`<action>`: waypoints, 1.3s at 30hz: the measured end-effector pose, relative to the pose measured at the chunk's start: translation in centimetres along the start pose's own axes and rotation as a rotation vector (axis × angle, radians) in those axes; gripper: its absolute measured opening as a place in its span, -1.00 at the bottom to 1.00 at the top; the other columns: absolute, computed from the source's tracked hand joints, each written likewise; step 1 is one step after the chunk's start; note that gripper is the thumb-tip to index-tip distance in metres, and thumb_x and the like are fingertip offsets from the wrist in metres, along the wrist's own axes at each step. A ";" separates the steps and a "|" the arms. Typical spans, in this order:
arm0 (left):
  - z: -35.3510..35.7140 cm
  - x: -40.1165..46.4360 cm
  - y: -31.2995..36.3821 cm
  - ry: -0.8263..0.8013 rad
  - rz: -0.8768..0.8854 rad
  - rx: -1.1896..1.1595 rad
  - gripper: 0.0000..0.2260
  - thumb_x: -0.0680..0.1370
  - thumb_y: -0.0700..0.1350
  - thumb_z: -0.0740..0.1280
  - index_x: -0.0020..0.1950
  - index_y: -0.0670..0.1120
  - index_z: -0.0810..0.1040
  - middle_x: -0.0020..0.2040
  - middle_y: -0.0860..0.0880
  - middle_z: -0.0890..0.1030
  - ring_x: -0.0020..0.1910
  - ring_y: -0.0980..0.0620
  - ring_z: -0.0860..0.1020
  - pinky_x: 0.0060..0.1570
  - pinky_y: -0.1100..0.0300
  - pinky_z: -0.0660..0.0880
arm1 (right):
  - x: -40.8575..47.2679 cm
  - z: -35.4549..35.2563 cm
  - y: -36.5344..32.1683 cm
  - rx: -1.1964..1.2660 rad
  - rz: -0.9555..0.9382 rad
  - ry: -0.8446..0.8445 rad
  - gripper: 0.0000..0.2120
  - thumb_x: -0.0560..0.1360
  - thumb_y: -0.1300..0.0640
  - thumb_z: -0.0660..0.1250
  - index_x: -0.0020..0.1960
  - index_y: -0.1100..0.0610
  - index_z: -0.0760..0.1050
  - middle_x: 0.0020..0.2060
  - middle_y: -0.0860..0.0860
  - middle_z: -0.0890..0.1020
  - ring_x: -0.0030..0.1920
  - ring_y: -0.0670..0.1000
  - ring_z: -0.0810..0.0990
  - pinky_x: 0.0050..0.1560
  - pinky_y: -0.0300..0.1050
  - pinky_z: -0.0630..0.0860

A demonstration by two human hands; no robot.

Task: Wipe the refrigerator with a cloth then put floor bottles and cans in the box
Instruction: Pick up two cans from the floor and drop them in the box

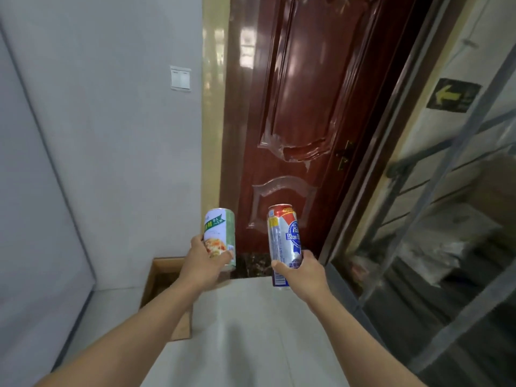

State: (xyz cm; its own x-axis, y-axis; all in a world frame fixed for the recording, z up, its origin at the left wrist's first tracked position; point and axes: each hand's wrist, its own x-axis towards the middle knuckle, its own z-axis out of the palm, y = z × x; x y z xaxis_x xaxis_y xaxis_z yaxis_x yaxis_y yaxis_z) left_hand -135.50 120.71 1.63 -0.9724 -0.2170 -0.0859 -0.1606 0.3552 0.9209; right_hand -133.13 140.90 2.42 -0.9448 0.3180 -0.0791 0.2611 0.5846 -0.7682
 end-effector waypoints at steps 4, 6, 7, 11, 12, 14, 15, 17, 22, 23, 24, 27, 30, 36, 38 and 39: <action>1.9 5.1 0.6 0.122 -0.029 0.015 -0.43 0.40 0.03 0.44 0.28 -0.12 0.28 0.10 -0.10 0.54 0.04 -0.12 0.54 0.06 0.03 0.49 | 8.0 1.3 -0.8 0.013 -0.101 -0.086 -0.47 0.32 -0.14 0.48 0.13 0.10 0.38 -0.07 -0.04 0.53 -0.18 -0.07 0.54 -0.26 -0.27 0.46; 3.1 7.5 0.7 0.181 -0.056 -0.007 -0.44 0.40 0.01 0.44 0.28 -0.12 0.28 0.09 -0.11 0.55 0.02 -0.12 0.55 0.04 0.03 0.50 | 12.1 1.8 -1.1 0.028 -0.136 -0.139 -0.47 0.31 -0.14 0.48 0.13 0.09 0.39 -0.06 -0.03 0.56 -0.12 -0.04 0.59 -0.12 -0.15 0.55; 3.8 8.6 0.8 0.217 -0.079 -0.022 -0.45 0.40 -0.01 0.44 0.28 -0.12 0.28 0.09 -0.11 0.56 0.01 -0.12 0.55 0.02 0.04 0.50 | 14.1 1.9 -1.1 0.027 -0.155 -0.169 -0.48 0.31 -0.14 0.48 0.11 0.08 0.39 -0.05 -0.03 0.57 -0.13 -0.04 0.59 -0.13 -0.15 0.56; 7.1 12.1 1.5 0.340 -0.193 -0.061 -0.47 0.42 -0.05 0.43 0.29 -0.13 0.28 0.06 -0.11 0.55 -0.07 -0.08 0.54 -0.10 0.12 0.48 | 21.9 1.8 -1.4 0.022 -0.217 -0.292 -0.46 0.29 -0.14 0.50 0.13 0.09 0.40 -0.02 -0.02 0.58 -0.16 -0.07 0.58 -0.25 -0.24 0.49; 7.9 12.9 1.7 0.367 -0.209 -0.066 -0.46 0.42 -0.05 0.42 0.29 -0.14 0.27 0.04 -0.10 0.55 -0.11 -0.05 0.54 -0.18 0.14 0.47 | 23.7 1.8 -1.5 0.015 -0.235 -0.311 -0.46 0.29 -0.13 0.50 0.13 0.10 0.41 -0.02 -0.01 0.59 -0.14 -0.04 0.59 -0.22 -0.21 0.51; 9.2 14.2 2.0 0.415 -0.235 -0.063 -0.47 0.42 -0.05 0.42 0.30 -0.14 0.27 0.01 -0.07 0.53 -0.21 0.06 0.51 -0.34 0.22 0.38 | 26.9 2.3 -1.7 -0.012 -0.266 -0.351 -0.47 0.29 -0.13 0.50 0.11 0.12 0.42 -0.02 0.00 0.58 -0.10 0.00 0.60 -0.15 -0.14 0.53; 9.6 14.9 2.0 0.434 -0.249 -0.062 -0.47 0.42 -0.06 0.42 0.30 -0.14 0.27 0.02 -0.07 0.53 -0.22 0.08 0.50 -0.36 0.24 0.37 | 28.3 2.7 -1.9 -0.027 -0.275 -0.375 -0.47 0.29 -0.13 0.50 0.11 0.12 0.42 -0.03 0.00 0.58 -0.09 0.01 0.60 -0.13 -0.12 0.54; 10.0 16.2 1.9 0.460 -0.281 -0.069 -0.46 0.42 -0.06 0.41 0.31 -0.14 0.26 0.05 -0.09 0.54 -0.14 0.01 0.54 -0.25 0.17 0.48 | 30.6 3.9 -2.5 -0.043 -0.301 -0.418 -0.47 0.29 -0.14 0.49 0.10 0.12 0.41 -0.04 -0.01 0.57 -0.09 0.02 0.59 -0.10 -0.10 0.55; 9.5 20.5 1.0 0.539 -0.340 -0.097 -0.45 0.42 -0.07 0.42 0.31 -0.13 0.25 0.07 -0.10 0.54 -0.02 -0.09 0.57 0.02 -0.01 0.55 | 35.4 8.6 -4.7 -0.049 -0.369 -0.536 -0.47 0.30 -0.14 0.50 0.09 0.10 0.38 -0.08 -0.03 0.55 -0.25 -0.13 0.51 -0.29 -0.28 0.44; 9.4 21.5 0.7 0.561 -0.349 -0.091 -0.46 0.42 -0.05 0.42 0.30 -0.12 0.26 0.05 -0.08 0.53 -0.05 -0.06 0.57 -0.04 0.03 0.56 | 36.2 9.7 -5.3 -0.050 -0.379 -0.566 -0.47 0.30 -0.14 0.50 0.09 0.09 0.37 -0.09 -0.03 0.54 -0.25 -0.13 0.51 -0.30 -0.29 0.44; 9.2 22.6 0.4 0.584 -0.355 -0.087 -0.46 0.42 -0.02 0.42 0.29 -0.10 0.27 0.03 -0.06 0.53 -0.08 -0.02 0.56 -0.13 0.10 0.54 | 37.1 10.9 -6.1 -0.055 -0.394 -0.592 -0.48 0.30 -0.13 0.50 0.09 0.09 0.36 -0.09 -0.04 0.53 -0.25 -0.12 0.52 -0.31 -0.30 0.43; 8.3 26.4 -0.9 0.647 -0.375 -0.105 -0.47 0.42 0.01 0.42 0.29 -0.09 0.27 0.02 -0.05 0.52 -0.14 0.04 0.53 -0.25 0.19 0.46 | 39.7 14.9 -8.2 -0.088 -0.446 -0.644 -0.48 0.32 -0.12 0.49 0.10 0.09 0.35 -0.09 -0.04 0.52 -0.23 -0.10 0.54 -0.32 -0.30 0.42; 7.4 30.2 -2.2 0.684 -0.409 -0.143 -0.45 0.42 0.01 0.41 0.30 -0.10 0.25 0.04 -0.07 0.51 -0.15 0.07 0.52 -0.27 0.21 0.43 | 42.3 19.0 -10.1 -0.110 -0.457 -0.732 -0.47 0.33 -0.12 0.48 0.12 0.05 0.30 -0.06 -0.05 0.52 -0.23 -0.15 0.54 -0.35 -0.35 0.42; 6.0 35.2 -5.0 0.762 -0.512 -0.204 -0.47 0.38 0.00 0.45 0.22 -0.09 0.28 0.04 -0.09 0.54 -0.07 -0.02 0.55 -0.18 0.16 0.48 | 46.4 26.0 -12.8 -0.172 -0.542 -0.780 -0.46 0.32 -0.14 0.48 0.12 0.11 0.36 -0.12 -0.04 0.53 -0.32 -0.24 0.48 -0.43 -0.41 0.33; 5.6 36.1 -6.0 0.796 -0.554 -0.235 -0.47 0.38 0.00 0.46 0.23 -0.10 0.30 0.05 -0.10 0.55 -0.09 0.01 0.56 -0.23 0.20 0.49 | 47.3 28.5 -13.5 -0.204 -0.552 -0.831 -0.44 0.32 -0.14 0.48 0.15 0.12 0.37 -0.09 -0.02 0.54 -0.32 -0.22 0.48 -0.43 -0.41 0.34; 5.3 36.6 -6.6 0.818 -0.579 -0.250 -0.47 0.39 0.00 0.46 0.24 -0.10 0.30 0.05 -0.10 0.56 -0.09 0.01 0.57 -0.25 0.22 0.49 | 47.5 29.7 -13.9 -0.225 -0.552 -0.862 -0.43 0.32 -0.15 0.47 0.16 0.12 0.36 -0.08 -0.02 0.54 -0.31 -0.21 0.49 -0.42 -0.39 0.35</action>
State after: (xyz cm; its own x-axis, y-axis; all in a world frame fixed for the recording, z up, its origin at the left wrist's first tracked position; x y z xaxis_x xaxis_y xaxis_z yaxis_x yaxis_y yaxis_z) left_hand -170.91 115.31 -9.59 -0.3296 -0.8799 -0.3423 -0.4362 -0.1796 0.8817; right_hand -187.56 125.71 -9.56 -0.7421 -0.6230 -0.2474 -0.3021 0.6403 -0.7062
